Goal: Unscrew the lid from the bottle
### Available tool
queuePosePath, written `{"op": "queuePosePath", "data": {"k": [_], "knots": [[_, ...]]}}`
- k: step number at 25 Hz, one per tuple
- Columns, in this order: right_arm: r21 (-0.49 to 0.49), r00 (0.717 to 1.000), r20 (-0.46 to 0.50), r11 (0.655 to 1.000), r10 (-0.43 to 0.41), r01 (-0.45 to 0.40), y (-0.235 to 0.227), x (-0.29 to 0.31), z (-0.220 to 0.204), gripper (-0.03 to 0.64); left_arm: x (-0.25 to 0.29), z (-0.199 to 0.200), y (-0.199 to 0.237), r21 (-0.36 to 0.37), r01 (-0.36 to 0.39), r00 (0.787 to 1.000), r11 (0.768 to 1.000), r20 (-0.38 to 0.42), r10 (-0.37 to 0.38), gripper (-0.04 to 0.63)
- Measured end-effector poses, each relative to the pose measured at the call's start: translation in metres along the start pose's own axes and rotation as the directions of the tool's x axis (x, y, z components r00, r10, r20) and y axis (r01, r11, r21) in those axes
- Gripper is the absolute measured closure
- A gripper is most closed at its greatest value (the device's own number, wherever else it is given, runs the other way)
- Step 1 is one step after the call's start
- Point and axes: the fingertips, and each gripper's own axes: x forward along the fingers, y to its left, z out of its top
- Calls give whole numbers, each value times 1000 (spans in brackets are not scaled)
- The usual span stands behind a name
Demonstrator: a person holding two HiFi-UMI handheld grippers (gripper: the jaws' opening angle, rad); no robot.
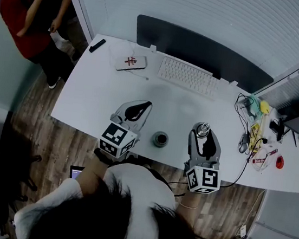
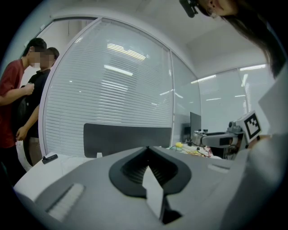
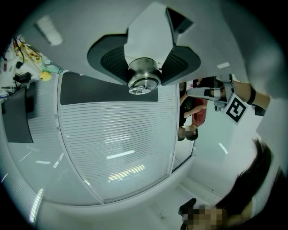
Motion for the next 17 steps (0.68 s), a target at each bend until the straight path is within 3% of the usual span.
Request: {"op": "queuePosePath", "data": {"k": [17], "knots": [[12, 1000, 2, 1000, 3, -3, 5, -2, 0, 383, -5, 0, 1, -1, 0, 1000, 1000, -4, 0, 537]]}}
